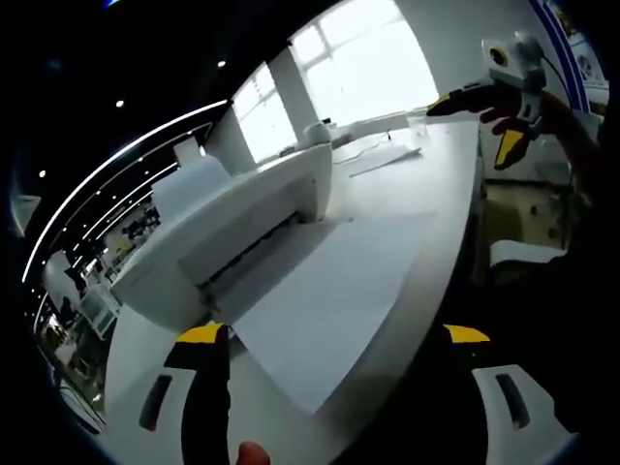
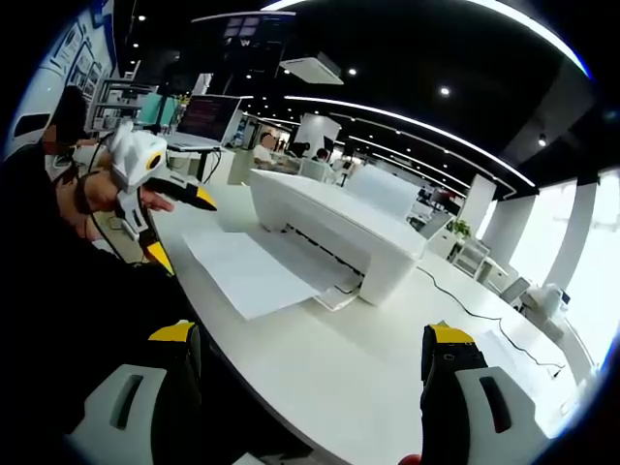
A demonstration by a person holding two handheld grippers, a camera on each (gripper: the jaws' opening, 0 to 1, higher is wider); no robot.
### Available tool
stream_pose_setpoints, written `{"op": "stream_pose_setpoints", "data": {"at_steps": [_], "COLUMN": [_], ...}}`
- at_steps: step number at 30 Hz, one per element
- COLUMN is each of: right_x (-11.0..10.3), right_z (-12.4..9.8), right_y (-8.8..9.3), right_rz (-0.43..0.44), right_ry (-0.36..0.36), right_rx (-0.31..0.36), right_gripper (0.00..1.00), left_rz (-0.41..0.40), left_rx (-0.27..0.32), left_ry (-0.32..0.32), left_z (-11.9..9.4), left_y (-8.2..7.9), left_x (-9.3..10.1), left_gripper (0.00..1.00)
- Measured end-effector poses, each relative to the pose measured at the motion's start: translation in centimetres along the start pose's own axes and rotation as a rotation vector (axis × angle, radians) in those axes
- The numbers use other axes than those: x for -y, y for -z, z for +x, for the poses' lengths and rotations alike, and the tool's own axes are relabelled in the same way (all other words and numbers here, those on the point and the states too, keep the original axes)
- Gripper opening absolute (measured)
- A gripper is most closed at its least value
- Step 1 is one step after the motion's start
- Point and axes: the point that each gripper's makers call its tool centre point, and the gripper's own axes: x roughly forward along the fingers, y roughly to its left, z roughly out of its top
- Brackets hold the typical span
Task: Remove the paper from the printer output slot and place it on top of the printer
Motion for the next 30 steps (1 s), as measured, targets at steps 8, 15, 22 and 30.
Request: {"op": "stream_pose_setpoints", "data": {"at_steps": [8, 15, 22, 30], "right_x": [0.0, 0.0, 0.0, 0.1], "right_z": [0.0, 0.0, 0.1, 0.1], "right_y": [-0.1, -0.1, -0.1, -0.2], "right_rz": [0.0, 0.0, 0.0, 0.001], "right_ry": [0.001, 0.001, 0.001, 0.002], "right_rx": [0.002, 0.001, 0.002, 0.003], "right_gripper": [0.9, 0.9, 0.9, 0.9], "left_rz": [0.004, 0.01, 0.02, 0.033], "left_rx": [-0.002, -0.001, -0.01, -0.011], "left_ry": [-0.003, -0.001, -0.003, -0.009], "left_z": [0.1, 0.2, 0.4, 0.5], "left_y": [0.3, 0.4, 0.6, 0.6], "left_x": [-0.6, -1.0, -1.2, -1.5], "left_gripper": [0.91, 0.9, 0.89, 0.87]}}
